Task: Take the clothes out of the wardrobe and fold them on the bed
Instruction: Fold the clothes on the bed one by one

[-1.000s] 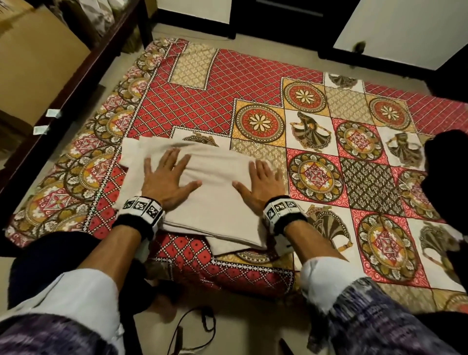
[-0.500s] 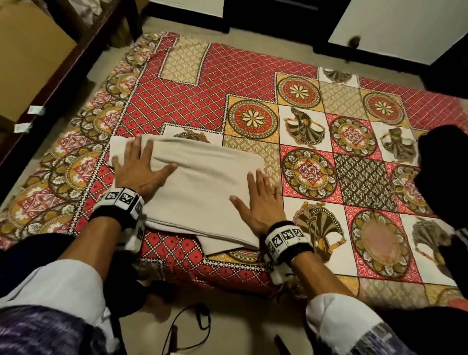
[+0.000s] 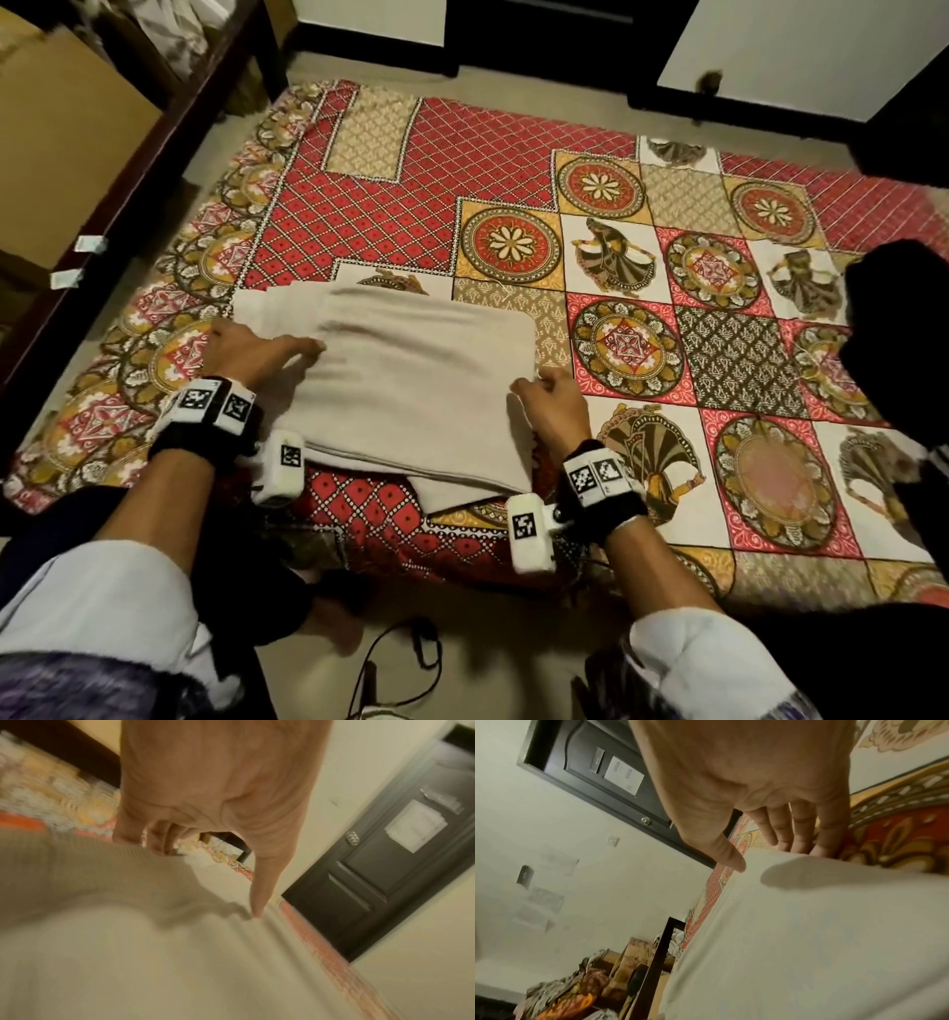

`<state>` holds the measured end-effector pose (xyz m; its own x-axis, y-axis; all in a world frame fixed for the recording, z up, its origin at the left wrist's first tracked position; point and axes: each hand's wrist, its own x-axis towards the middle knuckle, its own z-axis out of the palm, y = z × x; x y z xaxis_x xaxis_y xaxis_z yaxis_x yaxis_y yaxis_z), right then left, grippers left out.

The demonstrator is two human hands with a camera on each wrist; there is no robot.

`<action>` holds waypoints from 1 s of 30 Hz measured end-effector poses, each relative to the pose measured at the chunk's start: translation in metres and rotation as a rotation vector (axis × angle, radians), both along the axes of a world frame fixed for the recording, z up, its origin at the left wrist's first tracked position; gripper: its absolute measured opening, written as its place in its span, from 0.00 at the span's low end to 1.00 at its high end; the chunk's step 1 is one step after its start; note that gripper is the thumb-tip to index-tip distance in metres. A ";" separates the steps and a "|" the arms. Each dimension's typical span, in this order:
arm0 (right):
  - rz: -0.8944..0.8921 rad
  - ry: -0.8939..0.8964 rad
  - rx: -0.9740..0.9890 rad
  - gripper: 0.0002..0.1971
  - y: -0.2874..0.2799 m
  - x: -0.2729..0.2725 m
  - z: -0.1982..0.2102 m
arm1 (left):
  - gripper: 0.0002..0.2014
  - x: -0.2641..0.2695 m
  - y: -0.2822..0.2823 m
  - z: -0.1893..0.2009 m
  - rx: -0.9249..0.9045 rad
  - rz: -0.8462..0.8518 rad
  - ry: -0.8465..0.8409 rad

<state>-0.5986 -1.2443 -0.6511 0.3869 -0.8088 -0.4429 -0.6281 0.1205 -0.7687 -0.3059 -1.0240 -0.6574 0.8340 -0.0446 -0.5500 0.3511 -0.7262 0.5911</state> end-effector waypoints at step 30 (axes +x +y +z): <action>-0.061 -0.254 0.364 0.14 -0.009 0.008 0.052 | 0.11 -0.015 -0.031 0.063 -0.348 -0.165 0.073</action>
<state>-0.5905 -1.2538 -0.5991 0.4768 -0.6424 -0.6000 -0.4086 0.4424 -0.7983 -0.3205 -1.0548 -0.5948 0.7592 -0.3694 -0.5359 0.2963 -0.5370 0.7899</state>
